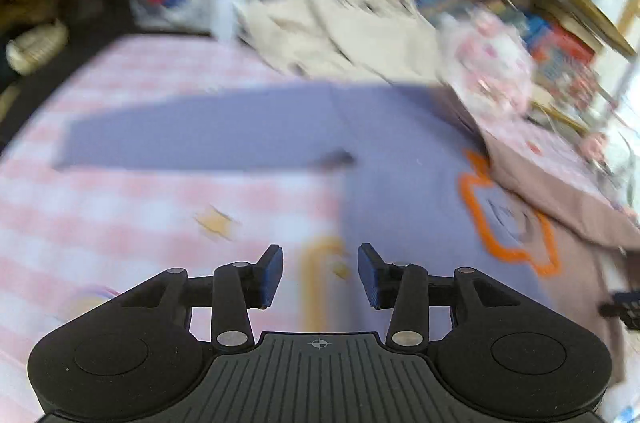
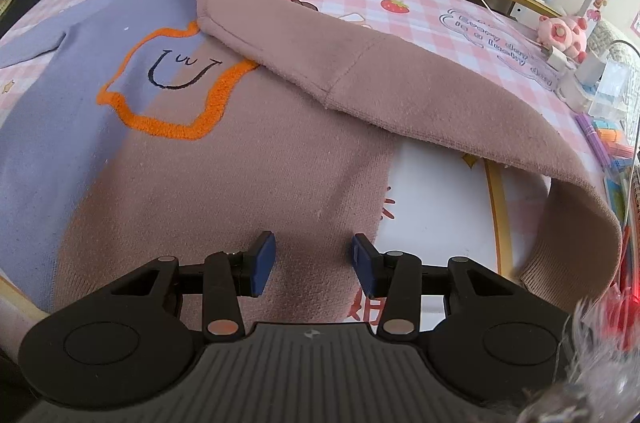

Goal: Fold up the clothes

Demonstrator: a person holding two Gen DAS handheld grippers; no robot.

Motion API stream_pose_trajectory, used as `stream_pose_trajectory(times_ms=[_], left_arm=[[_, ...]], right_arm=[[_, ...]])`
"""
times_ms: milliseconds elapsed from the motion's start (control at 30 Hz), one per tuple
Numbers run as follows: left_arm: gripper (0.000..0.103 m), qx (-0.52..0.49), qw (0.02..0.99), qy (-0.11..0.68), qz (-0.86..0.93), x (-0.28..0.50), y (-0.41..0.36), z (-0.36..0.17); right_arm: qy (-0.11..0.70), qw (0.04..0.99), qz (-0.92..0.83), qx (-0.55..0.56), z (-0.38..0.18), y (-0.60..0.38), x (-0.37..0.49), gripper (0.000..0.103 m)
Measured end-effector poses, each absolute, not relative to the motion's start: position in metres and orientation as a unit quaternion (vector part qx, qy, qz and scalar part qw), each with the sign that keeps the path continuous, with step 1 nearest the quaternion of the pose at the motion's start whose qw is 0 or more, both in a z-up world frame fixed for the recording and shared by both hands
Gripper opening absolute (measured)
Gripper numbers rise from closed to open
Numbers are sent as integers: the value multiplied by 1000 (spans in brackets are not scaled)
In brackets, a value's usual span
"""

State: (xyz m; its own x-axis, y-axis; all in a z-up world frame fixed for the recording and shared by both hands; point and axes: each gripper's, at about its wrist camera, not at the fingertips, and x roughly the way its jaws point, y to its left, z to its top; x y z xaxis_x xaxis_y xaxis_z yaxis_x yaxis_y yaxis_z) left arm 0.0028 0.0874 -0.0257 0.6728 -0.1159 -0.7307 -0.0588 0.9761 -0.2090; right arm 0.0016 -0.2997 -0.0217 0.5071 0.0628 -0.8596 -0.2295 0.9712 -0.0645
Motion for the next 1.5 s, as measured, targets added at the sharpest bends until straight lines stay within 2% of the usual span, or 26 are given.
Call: stream_pose_trajectory(times_ms=[100,200,267,300,333,400,500,767,1067,1300,1367,1500], left_arm=[[42,-85,898,432,-15,6,69,-41],[36,-79,900,428,-15,1,61,-44],[25,-96,897,430,-16,-1,62,-44],[8,-105,896,432,-18,-1,63,-45],[5,-111,895,432,-19,-2,63,-45],[4,-98,896,433,-23,-6,57,-45],[4,-71,896,438,-25,-15,52,-43],[4,-68,889,453,6,-51,94,-40],[5,-60,895,441,-1,-55,102,-42],[15,-4,909,416,24,-57,88,-33],[23,15,921,390,21,-61,76,-24],[49,47,933,357,-11,-67,42,-15]], right_arm=[[485,866,85,-85,-22,-300,0,41],[480,869,85,-82,-24,-300,-2,40],[476,871,89,-85,-25,-297,-4,38],[474,871,91,-87,-25,-295,-6,33],[473,872,93,-89,-25,-293,-7,28],[469,873,96,-93,-26,-290,-10,20],[469,871,109,-101,-26,-276,-18,13],[469,862,145,-123,-25,-236,-41,13],[461,863,155,-139,-27,-222,-49,13],[455,860,158,-169,-26,-218,-49,15],[444,863,161,-178,-21,-221,-48,16],[406,873,167,-212,-11,-229,-40,23]])
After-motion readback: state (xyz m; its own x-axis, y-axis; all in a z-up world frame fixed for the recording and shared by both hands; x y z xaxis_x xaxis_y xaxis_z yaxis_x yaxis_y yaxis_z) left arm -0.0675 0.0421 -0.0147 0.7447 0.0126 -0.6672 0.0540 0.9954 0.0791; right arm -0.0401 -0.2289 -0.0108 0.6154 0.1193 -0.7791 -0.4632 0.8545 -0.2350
